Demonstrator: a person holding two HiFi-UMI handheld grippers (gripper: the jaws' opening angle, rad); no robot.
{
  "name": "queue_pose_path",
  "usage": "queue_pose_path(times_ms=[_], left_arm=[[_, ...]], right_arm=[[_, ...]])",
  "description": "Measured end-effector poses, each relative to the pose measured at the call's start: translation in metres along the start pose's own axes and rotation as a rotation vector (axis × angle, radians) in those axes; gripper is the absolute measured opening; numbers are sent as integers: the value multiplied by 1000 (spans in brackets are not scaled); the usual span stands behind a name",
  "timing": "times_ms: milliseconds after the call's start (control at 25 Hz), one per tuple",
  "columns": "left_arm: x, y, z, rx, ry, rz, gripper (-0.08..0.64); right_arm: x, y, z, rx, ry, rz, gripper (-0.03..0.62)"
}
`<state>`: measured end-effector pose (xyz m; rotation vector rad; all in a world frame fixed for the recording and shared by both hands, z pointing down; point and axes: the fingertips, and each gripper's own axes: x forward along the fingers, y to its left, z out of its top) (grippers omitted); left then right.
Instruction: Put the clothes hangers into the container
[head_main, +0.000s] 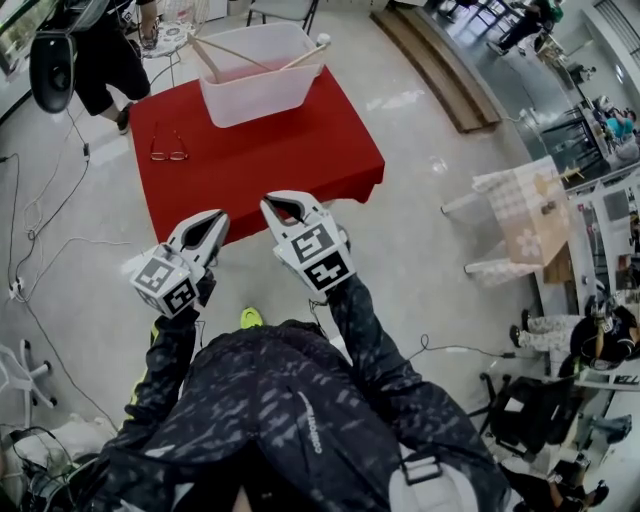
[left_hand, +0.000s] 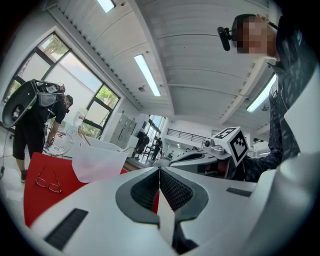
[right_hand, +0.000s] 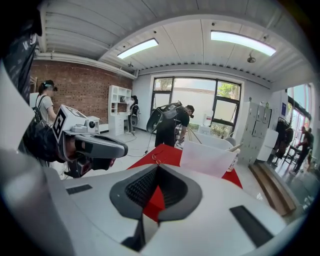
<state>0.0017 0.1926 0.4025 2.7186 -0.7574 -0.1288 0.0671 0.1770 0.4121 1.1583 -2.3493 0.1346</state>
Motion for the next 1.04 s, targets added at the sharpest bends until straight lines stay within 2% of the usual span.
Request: queue_pose_path(times_ms=[120, 800, 1040], left_arm=[[2, -3, 2, 1, -7, 2, 12], [7, -24, 4, 31, -41, -16, 12], [22, -18, 14, 14, -27, -20, 11]], right_arm=[[-2, 6, -4, 29, -5, 23, 15], [-19, 16, -8, 6, -33, 21, 15], [-16, 2, 2, 5, -16, 24, 15]])
